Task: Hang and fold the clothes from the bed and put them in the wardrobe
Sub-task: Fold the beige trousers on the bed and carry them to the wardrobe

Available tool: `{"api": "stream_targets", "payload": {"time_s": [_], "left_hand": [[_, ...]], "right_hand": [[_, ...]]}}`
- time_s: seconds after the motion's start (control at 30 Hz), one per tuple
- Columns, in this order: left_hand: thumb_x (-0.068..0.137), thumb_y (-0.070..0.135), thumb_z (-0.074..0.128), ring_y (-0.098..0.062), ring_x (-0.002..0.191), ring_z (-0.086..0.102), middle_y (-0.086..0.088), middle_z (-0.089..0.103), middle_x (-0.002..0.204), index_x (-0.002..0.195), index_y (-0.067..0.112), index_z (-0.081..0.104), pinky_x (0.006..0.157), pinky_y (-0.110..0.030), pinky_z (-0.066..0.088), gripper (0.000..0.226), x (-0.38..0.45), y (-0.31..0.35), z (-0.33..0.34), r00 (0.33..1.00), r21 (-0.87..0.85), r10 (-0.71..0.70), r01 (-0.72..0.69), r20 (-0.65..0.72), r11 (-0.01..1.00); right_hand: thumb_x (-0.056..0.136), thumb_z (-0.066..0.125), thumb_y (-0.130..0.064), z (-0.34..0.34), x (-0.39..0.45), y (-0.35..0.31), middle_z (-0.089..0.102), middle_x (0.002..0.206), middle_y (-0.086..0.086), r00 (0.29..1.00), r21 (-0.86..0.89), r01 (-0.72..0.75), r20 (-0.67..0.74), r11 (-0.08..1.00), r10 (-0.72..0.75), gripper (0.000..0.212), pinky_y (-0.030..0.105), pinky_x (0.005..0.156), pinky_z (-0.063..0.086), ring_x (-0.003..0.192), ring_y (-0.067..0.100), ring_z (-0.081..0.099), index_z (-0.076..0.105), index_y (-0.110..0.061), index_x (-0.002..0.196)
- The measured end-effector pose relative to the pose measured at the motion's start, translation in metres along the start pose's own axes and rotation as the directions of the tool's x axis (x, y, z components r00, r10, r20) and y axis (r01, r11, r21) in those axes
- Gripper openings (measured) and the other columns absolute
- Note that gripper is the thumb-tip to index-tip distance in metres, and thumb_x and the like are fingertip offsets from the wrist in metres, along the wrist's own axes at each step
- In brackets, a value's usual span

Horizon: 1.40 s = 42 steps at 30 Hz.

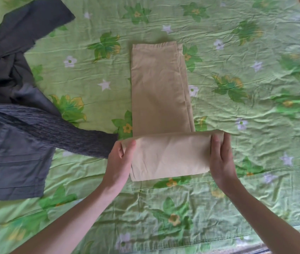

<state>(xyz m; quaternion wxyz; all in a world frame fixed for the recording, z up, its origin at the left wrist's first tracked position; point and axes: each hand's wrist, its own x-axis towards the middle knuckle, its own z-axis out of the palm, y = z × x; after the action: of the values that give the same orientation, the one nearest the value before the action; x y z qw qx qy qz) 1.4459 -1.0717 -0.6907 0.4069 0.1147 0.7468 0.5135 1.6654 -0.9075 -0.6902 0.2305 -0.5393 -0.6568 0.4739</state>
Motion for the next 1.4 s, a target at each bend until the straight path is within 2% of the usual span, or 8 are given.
{"api": "stream_targets", "payload": {"time_s": [0.13,0.33,0.5,0.63,0.83,0.97,1.13,1.4], "left_hand": [[0.109,0.051,0.047,0.003,0.067,0.052,-0.006,0.057,0.087,0.106,0.016,0.058,0.065,-0.018,0.045,0.037,0.025,-0.003,0.018,0.996,0.048,0.005,0.0,-0.091,0.999],[0.108,0.056,0.045,-0.015,0.055,0.051,0.003,0.052,0.066,0.081,0.013,0.052,0.054,-0.032,0.037,0.051,0.066,-0.006,0.027,0.974,0.408,0.109,-0.019,-0.197,0.913],[0.108,0.044,0.051,-0.03,0.108,0.061,-0.013,0.061,0.121,0.133,0.007,0.054,0.088,-0.038,0.051,0.045,0.053,-0.008,0.037,0.923,0.617,0.307,-0.103,-0.234,0.78],[0.112,0.036,0.044,-0.031,0.149,0.038,-0.018,0.036,0.16,0.157,0.004,0.038,0.122,-0.049,0.036,0.055,0.024,-0.023,0.043,0.801,0.791,0.593,-0.417,0.086,0.448],[0.101,0.078,0.035,-0.042,0.162,0.004,-0.025,0.004,0.174,0.168,0.008,0.012,0.127,-0.061,0.024,0.1,0.026,-0.047,0.034,0.802,0.834,0.41,-0.53,0.435,0.152],[0.07,0.088,0.066,-0.053,0.159,0.005,-0.034,-0.001,0.171,0.169,0.01,0.012,0.124,-0.069,0.025,0.137,0.035,-0.046,0.028,0.792,0.825,0.311,-0.563,0.526,0.038],[0.038,0.044,0.102,-0.05,0.146,0.04,-0.023,0.034,0.161,0.163,0.003,0.029,0.122,-0.065,0.033,0.15,0.023,-0.035,0.03,0.816,0.831,0.236,-0.553,0.528,0.055],[0.051,0.018,0.095,-0.043,0.128,0.063,-0.027,0.063,0.136,0.136,-0.005,0.06,0.111,-0.059,0.049,0.095,-0.01,-0.004,0.033,0.819,0.835,0.262,-0.545,0.511,0.073]], "right_hand": [[0.112,0.033,-0.045,0.027,0.037,0.005,0.057,0.078,-0.004,0.986,-0.085,-0.101,-0.144,0.991,0.088,0.037,0.025,0.056,0.038,0.064,0.001,0.054,0.048,-0.012,0.102],[0.111,0.036,-0.042,0.046,0.077,0.014,0.06,0.08,0.006,0.977,-0.358,-0.174,-0.183,0.917,0.114,0.037,0.037,0.062,0.036,0.081,0.034,0.061,0.056,-0.011,0.104],[0.11,0.039,-0.023,0.042,0.058,0.017,0.053,0.145,0.017,0.913,-0.566,0.331,-0.011,0.755,-0.409,0.047,0.041,0.109,0.04,0.133,0.03,0.048,0.043,-0.005,0.153],[0.108,0.037,-0.047,0.033,0.033,0.036,0.029,0.169,0.012,0.847,-0.558,0.531,0.336,0.637,-0.412,0.067,0.044,0.13,0.019,0.161,0.021,0.015,0.035,-0.005,0.16],[0.105,0.033,-0.057,0.045,0.036,0.04,0.023,0.171,0.008,0.917,-0.563,0.398,0.278,0.725,-0.287,0.075,0.047,0.128,0.028,0.16,0.021,0.016,0.03,-0.008,0.163],[0.104,0.031,-0.062,0.044,0.039,0.04,0.017,0.173,0.006,0.91,-0.549,0.403,0.327,0.732,-0.256,0.08,0.043,0.13,0.02,0.162,0.02,0.01,0.024,-0.009,0.164],[0.102,0.039,-0.068,0.028,0.029,0.042,0.019,0.172,0.012,0.805,-0.605,0.592,0.42,0.532,-0.418,0.087,0.046,0.13,0.018,0.162,0.024,0.011,0.029,-0.007,0.163],[0.055,0.097,-0.053,0.0,0.015,0.039,0.029,0.169,0.016,0.685,-0.587,0.728,0.614,0.354,-0.392,0.134,0.048,0.121,0.034,0.156,0.035,0.029,0.029,-0.013,0.163]]}}
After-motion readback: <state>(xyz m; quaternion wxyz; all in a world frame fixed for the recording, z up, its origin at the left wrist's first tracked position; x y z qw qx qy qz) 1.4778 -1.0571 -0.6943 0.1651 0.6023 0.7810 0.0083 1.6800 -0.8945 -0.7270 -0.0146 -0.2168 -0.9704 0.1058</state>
